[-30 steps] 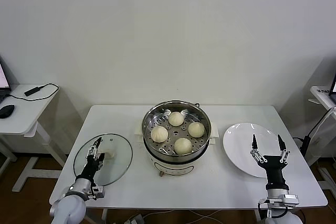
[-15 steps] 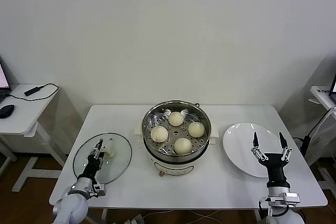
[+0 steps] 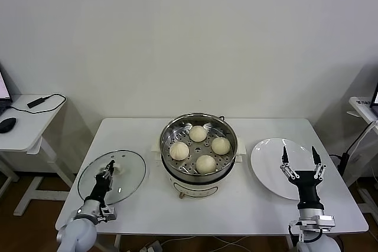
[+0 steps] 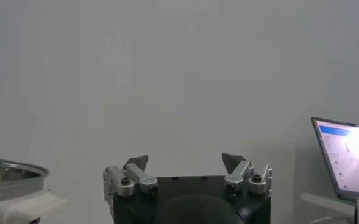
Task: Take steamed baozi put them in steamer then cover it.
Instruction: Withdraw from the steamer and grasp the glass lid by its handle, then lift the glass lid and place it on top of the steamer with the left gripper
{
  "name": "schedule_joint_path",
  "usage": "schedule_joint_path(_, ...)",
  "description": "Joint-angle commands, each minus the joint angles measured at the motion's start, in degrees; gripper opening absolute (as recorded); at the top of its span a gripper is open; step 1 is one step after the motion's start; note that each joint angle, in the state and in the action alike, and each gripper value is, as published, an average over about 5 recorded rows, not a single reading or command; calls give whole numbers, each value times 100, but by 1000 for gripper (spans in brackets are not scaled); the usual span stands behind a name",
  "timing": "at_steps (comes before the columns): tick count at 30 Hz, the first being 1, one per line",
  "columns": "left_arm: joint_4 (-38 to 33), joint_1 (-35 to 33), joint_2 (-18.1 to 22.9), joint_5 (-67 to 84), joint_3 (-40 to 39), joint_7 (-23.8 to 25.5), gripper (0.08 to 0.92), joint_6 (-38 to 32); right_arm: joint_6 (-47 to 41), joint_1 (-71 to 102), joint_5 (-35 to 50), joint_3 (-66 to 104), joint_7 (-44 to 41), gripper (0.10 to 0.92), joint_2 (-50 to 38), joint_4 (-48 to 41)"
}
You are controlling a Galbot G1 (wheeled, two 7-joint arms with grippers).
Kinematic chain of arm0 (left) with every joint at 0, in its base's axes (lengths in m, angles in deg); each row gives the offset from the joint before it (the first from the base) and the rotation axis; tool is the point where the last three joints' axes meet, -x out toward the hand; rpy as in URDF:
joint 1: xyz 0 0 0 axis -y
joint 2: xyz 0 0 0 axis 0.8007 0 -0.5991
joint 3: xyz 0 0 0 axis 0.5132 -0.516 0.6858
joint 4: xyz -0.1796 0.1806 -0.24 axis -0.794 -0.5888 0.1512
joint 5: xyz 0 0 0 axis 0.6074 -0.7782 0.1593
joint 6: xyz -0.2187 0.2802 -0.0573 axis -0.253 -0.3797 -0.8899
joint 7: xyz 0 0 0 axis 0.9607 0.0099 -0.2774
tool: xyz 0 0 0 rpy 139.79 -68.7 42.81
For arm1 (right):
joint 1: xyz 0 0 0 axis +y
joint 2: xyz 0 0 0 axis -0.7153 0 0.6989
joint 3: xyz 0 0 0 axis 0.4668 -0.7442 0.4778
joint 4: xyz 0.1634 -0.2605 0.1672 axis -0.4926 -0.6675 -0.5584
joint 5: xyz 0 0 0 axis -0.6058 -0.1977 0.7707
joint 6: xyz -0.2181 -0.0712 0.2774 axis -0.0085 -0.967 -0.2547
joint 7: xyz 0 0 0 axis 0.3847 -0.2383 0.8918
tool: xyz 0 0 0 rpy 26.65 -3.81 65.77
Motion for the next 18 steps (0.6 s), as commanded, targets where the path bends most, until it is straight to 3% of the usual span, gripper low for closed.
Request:
schedule_joint_path(1, -1380, -296, -220, 100, 484, -33, 185, -8, 0, -17, -24, -29, -3, 823, 23, 11)
schedule_joint_path(6, -2900, -520, -556, 402, 942, 98, 185, 137, -12, -56, -53, -67, -6, 823, 42, 12)
schedule_joint_path(9, -3803, -587, -730, 730, 783, 204, 185, 359, -25, -88, -59, -74, -4, 823, 56, 7)
schedule_joint_path(13, -4650, -485, -861, 1069, 95, 342, 185, 828, -57, -118, -61, -67, 3, 823, 69, 1)
schedule_joint_path(18, -4979, 158, -972, 1226, -1300, 515, 185, 1668, -88, -157, -71, -58, 13, 823, 73, -40)
